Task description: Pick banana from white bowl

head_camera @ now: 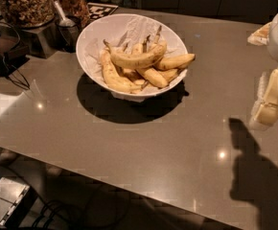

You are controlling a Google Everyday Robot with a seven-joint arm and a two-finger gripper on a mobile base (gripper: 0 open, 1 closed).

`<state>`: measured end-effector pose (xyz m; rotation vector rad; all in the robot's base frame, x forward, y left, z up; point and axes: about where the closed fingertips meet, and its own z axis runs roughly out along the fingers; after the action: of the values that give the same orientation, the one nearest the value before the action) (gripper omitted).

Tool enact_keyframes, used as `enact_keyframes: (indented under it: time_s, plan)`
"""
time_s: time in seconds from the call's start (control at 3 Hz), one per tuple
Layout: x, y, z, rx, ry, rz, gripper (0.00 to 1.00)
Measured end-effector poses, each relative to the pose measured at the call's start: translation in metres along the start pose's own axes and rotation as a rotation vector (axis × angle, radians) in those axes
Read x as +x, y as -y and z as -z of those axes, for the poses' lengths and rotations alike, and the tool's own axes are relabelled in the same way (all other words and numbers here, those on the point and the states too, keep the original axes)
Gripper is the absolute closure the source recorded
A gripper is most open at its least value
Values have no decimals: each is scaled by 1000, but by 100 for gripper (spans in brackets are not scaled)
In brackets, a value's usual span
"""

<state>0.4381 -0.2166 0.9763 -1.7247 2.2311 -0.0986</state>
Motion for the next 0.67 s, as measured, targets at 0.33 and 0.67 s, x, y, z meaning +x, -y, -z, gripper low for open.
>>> enact_keyframes:
  time_s: [0.33,0.67]
  plan:
    - [-1,0,2,10,9,8,0]
    - [-8,-1,-2,8,-46,42,0]
